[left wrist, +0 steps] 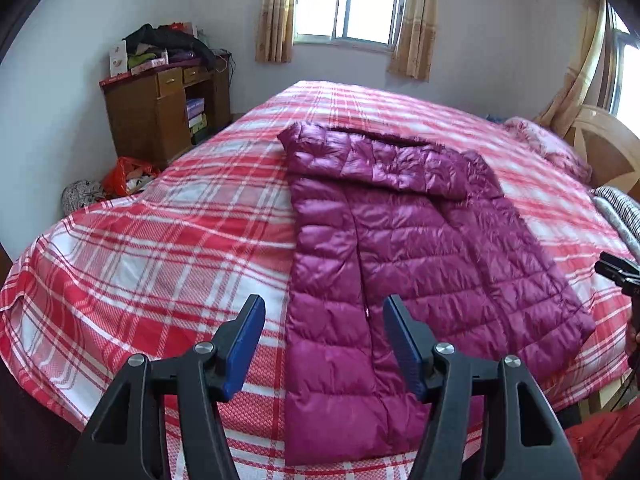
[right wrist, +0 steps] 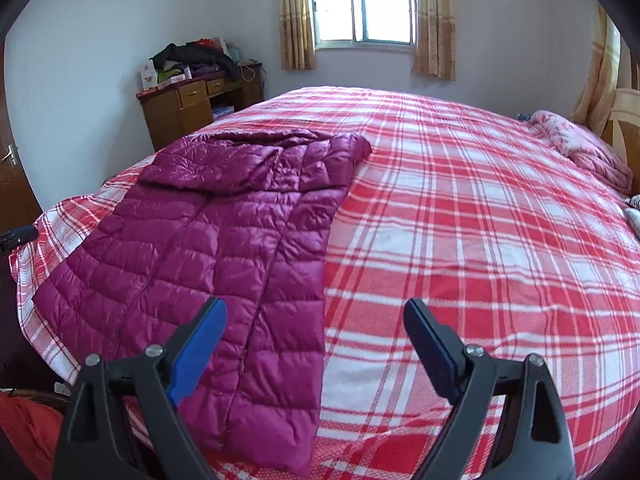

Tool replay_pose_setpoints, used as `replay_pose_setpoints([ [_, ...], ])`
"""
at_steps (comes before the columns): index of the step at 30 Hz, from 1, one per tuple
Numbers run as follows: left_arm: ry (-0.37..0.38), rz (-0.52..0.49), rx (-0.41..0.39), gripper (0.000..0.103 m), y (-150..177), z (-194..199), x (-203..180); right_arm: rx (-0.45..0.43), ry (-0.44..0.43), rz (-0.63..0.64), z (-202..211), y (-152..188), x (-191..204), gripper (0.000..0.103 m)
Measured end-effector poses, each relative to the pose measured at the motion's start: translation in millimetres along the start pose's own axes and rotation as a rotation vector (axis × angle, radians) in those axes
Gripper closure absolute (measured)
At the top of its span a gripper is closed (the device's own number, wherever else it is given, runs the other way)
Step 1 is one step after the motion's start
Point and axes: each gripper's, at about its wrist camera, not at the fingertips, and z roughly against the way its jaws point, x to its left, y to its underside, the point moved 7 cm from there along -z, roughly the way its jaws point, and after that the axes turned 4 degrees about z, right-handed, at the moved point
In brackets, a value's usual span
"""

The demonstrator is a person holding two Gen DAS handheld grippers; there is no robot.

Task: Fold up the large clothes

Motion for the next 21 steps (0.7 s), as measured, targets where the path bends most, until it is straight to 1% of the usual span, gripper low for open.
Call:
replay_pose_setpoints([
  [3, -0.065, -0.028, 0.078, 0.041, 19.1, -17.8, -0.3, 0.021, -0.016, -0.055, -2.7, 18.1, 0.7, 0.011],
  [5, -0.083, -0.049, 0.112, 0.041, 30.4, -21.8, -0.6, 0.025, -0.015, -0.083, -2.3, 27.0, 1.0, 0.011],
  [7, -0.073, -0.046, 0.127, 0.041, 38.8, -21.2, 1.1, 0.03, -0.013, -0.104, 0.6, 36.4, 1.7, 0.011],
  [10, -0.03, -0.001, 0.166, 0.041, 51.0, -21.1, 7.6, 0.058, -0.018, -0.135, -2.0, 49.0, 1.6, 0.011],
  [12, -0.014, 0.02, 0.198, 0.041, 60.8, -24.1, 11.2, 0.074, -0.017, -0.149, -4.1, 56.9, 2.2, 0.011],
  [13, -0.026, 0.003, 0.181, 0.041, 61.9, -22.4, 11.1, 0.079, -0.009, -0.15, -5.0, 60.8, 2.5, 0.011],
  [16, -0.05, -0.039, 0.178, 0.041, 66.1, -20.3, 9.2, 0.093, 0.013, -0.146, -8.6, 70.1, 3.5, 0.011],
  [19, -0.049, -0.026, 0.177, 0.041, 66.8, -18.7, 10.8, 0.112, 0.02, -0.145, -12.4, 77.5, 5.4, 0.011],
  [21, -0.027, 0.009, 0.172, 0.041, 67.2, -16.8, 11.9, 0.122, 0.021, -0.139, -14.0, 80.1, 7.2, 0.011],
])
